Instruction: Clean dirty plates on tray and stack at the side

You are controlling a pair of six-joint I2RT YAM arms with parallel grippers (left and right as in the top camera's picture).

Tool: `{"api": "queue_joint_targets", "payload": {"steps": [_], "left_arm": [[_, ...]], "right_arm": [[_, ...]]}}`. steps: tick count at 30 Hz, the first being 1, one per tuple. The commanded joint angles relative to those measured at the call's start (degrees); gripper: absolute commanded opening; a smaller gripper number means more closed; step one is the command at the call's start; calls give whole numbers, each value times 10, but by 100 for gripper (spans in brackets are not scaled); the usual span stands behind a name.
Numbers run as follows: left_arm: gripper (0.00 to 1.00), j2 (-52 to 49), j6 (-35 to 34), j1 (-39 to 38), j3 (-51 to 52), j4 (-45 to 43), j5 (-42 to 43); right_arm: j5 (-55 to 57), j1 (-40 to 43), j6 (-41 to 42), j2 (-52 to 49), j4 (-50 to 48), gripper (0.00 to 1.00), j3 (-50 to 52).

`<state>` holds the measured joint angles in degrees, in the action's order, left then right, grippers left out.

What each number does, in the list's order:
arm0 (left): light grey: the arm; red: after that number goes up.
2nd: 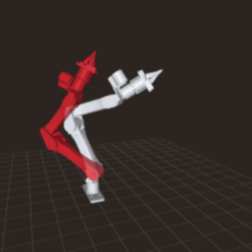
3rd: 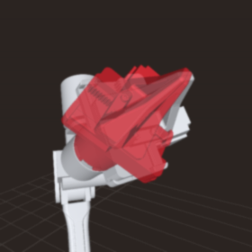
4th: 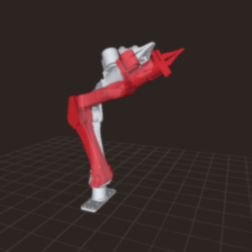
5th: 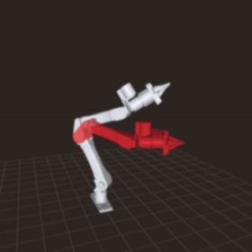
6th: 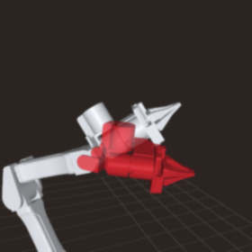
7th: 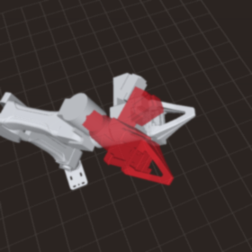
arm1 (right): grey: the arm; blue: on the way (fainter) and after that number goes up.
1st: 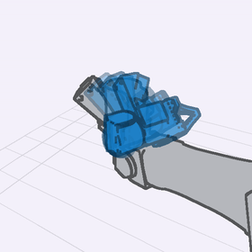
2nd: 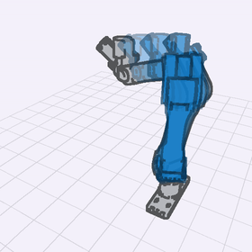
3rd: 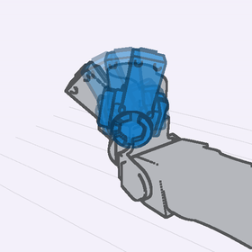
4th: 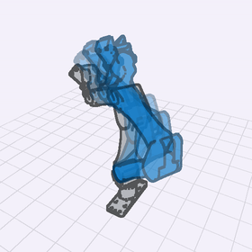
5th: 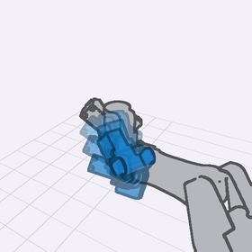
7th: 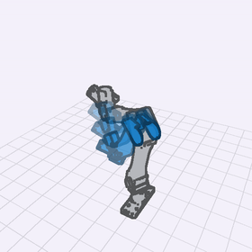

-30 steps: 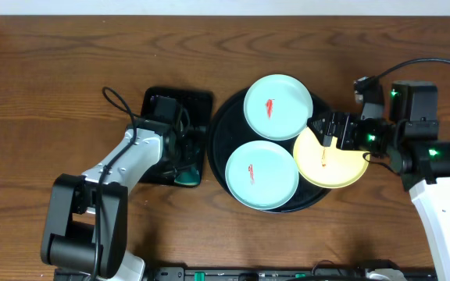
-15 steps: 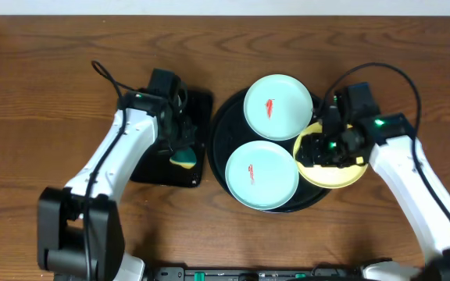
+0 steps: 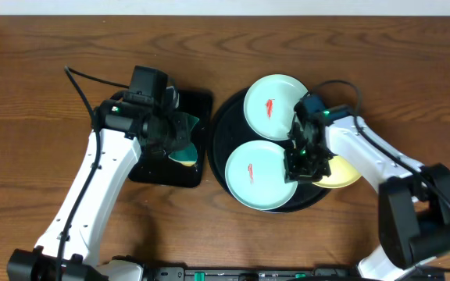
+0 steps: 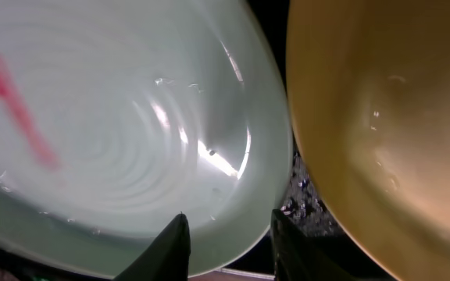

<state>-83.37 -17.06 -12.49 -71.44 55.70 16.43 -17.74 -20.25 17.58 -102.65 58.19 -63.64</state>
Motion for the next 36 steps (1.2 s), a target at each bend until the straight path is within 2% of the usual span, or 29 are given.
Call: {"api": "queue_joint_targets", "payload": {"steps": [1,5,8,12,16,19,23,30,33,36], "left_arm": [[8,6,9,-8,-16,8,12],[8,6,9,-28,-16,4,11],[8,6,10,-41,-16,2,9],[8,6,10,-43,-16,1,9],[8,6,9,-43,-16,-4,9],[8,6,9,-44,-16,-4,10],[8,6,9,-55,-16,-4,9],[8,6,9,-74,-16,-5,9],[8,6,9,-75,-16,-5,9],[8,6,9,-75,-16,-7,9]], "right_arm": [[17,-14,52,-27,-12,30,4],[24,-17,63,-41,-42,22,4],[20,-17,65,-38,-36,26,4],[16,-17,-13,-19,-38,26,4],[17,-12,-40,32,-21,31,4],[30,-6,-33,76,9,37,4],[59,-4,-13,82,26,38,9],[54,-5,45,66,-59,37,90],[27,-5,52,63,-110,31,127],[-13,-5,46,63,-174,12,147]]}}
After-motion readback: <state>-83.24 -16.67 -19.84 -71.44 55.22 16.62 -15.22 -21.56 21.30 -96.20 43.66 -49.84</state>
